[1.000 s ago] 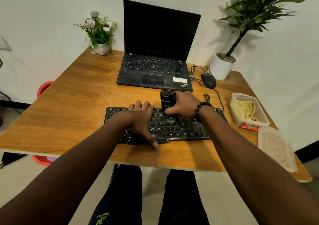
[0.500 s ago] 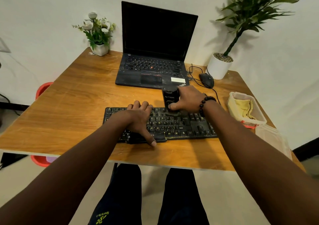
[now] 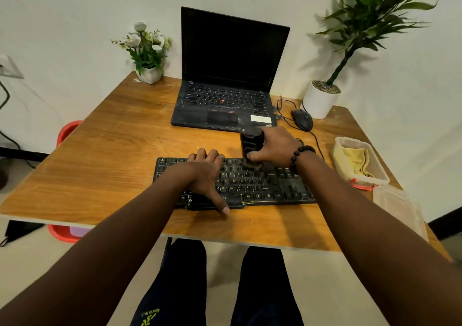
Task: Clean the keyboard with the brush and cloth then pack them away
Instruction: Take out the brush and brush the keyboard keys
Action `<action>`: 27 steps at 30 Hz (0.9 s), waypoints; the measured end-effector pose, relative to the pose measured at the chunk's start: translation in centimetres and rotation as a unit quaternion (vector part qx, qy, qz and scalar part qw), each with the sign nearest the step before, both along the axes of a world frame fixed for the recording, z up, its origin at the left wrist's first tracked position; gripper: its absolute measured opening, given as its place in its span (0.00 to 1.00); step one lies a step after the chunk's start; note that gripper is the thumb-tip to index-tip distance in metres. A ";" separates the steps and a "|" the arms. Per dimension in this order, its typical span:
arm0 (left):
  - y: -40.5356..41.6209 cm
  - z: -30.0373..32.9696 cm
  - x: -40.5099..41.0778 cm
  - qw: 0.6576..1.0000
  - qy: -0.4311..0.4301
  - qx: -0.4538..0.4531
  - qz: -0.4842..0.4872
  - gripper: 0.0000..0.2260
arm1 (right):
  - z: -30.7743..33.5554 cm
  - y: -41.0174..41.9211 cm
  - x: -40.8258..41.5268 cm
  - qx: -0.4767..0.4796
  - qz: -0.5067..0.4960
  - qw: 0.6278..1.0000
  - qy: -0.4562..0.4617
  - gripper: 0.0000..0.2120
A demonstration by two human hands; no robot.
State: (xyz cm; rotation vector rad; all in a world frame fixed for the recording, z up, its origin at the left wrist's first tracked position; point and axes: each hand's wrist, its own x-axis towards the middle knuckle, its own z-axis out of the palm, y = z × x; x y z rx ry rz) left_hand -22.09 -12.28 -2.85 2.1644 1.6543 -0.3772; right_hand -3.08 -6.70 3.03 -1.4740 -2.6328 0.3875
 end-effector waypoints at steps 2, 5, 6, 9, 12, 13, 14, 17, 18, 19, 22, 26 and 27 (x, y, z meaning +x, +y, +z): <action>0.1 -0.1 -0.1 1.000 0.002 -0.001 0.000 0.66 | -1.0 -0.5 -0.3 -0.024 -0.020 0.997 0.072 0.25; 0.2 -0.2 -0.1 1.000 0.003 0.001 -0.003 0.66 | -2.3 -1.2 -0.1 -0.049 -0.012 0.997 0.060 0.25; 0.2 -0.2 -0.1 1.000 0.003 0.004 -0.006 0.66 | -2.1 -1.4 0.1 -0.056 0.002 0.998 0.037 0.24; 0.1 -0.2 -0.1 1.000 0.002 0.005 -0.007 0.65 | -0.4 -0.9 0.3 -0.054 0.042 0.995 -0.077 0.20; 0.1 -0.2 -0.1 1.000 -0.001 0.004 -0.007 0.65 | 0.1 -0.4 -0.4 -0.020 0.034 0.995 -0.087 0.21; 0.1 -0.2 -0.1 1.000 0.000 0.003 -0.007 0.65 | -0.2 -0.3 -0.7 -0.014 0.022 0.998 -0.051 0.23; 0.1 -0.2 -0.1 1.000 0.000 0.002 -0.006 0.66 | -0.6 -0.4 -0.8 -0.015 0.007 1.000 -0.012 0.24; 0.1 -0.2 -0.1 1.000 0.005 0.004 -0.007 0.65 | -1.8 -1.5 -0.8 -0.033 -0.013 0.998 0.043 0.24; 0.2 -0.3 -0.1 1.000 0.007 0.005 -0.008 0.65 | -2.0 -1.8 -0.6 -0.039 -0.010 0.998 0.042 0.22; 0.2 -0.3 -0.1 1.000 0.006 0.005 -0.009 0.65 | -1.9 -2.0 -0.4 -0.045 -0.005 0.998 0.032 0.21; 0.2 -0.3 -0.1 1.000 0.004 0.003 -0.008 0.65 | -0.9 -2.3 0.6 -0.091 -0.002 0.996 0.016 0.21; 0.3 -0.4 -0.2 1.000 0.002 0.002 -0.008 0.66 | -0.9 -2.1 1.2 -0.043 -0.103 0.987 0.116 0.22; 0.4 -0.4 -0.1 1.000 0.002 0.002 -0.007 0.66 | -1.3 -2.2 1.0 -0.031 -0.117 0.984 0.127 0.23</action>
